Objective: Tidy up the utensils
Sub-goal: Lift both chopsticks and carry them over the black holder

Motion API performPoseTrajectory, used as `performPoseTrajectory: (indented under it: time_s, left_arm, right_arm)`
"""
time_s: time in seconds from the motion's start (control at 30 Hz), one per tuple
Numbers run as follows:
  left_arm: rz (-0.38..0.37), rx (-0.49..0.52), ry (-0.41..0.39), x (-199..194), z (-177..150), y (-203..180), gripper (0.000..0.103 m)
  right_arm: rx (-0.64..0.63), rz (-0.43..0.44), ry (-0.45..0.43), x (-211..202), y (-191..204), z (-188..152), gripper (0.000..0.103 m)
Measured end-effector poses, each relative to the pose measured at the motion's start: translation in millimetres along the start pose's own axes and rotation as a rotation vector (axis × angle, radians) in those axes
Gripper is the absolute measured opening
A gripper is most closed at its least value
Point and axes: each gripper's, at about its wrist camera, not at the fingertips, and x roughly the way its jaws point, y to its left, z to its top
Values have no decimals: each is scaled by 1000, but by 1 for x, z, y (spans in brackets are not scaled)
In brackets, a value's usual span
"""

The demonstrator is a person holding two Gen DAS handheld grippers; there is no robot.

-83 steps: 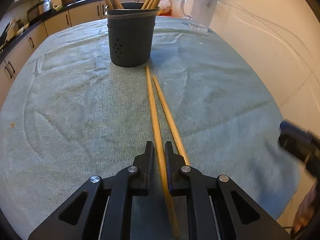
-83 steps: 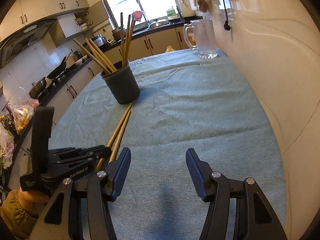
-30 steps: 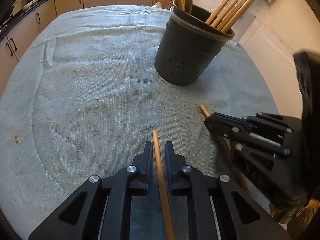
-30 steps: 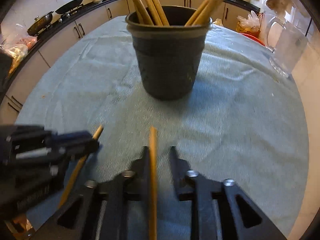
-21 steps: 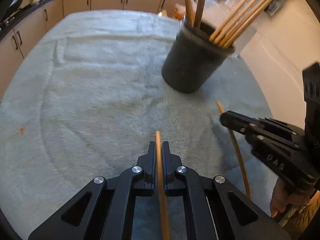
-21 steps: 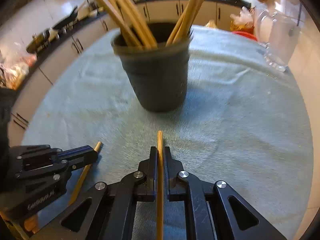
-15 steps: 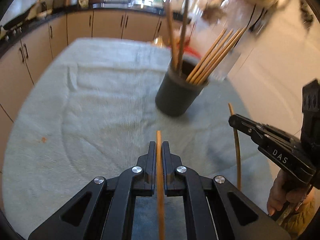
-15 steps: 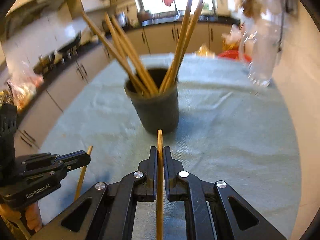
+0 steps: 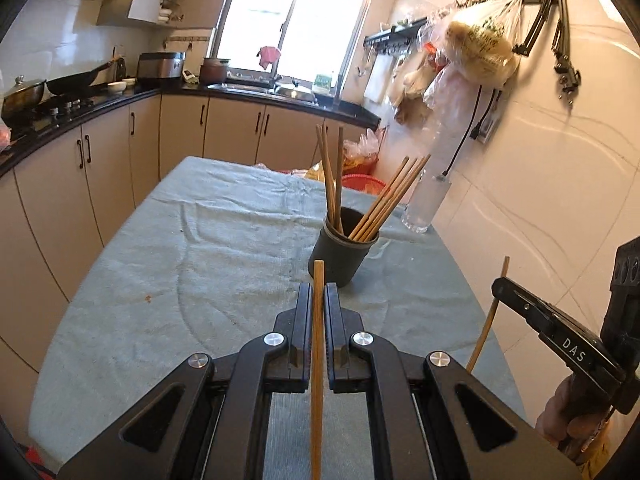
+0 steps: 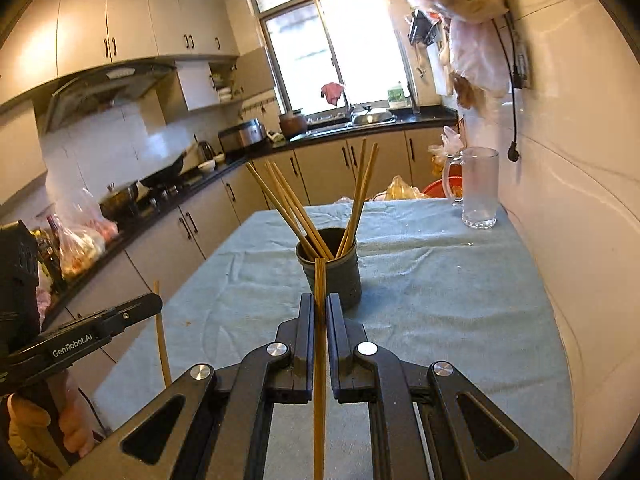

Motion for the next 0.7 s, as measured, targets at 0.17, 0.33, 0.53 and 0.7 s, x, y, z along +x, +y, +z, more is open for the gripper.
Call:
performPoseTrajectory:
  time_s: [0.17, 0.33, 0.53, 0.7]
  left_arm:
    - [-4, -4, -48, -21, -1, -4, 5]
    - [-6, 12, -92, -35, -1, -9, 5]
    - [2, 36, -116, -40, 0, -13, 5]
    - [5, 38, -103, -30, 6, -11, 5]
  right_arm:
    - [24, -11, -43, -24, -5, -2, 6]
    - [62, -18, -80, -38, -11, -4, 6]
    - [69, -21, -86, -41, -13, -5, 6]
    - [62, -24, -87, -40, -13, -5, 6]
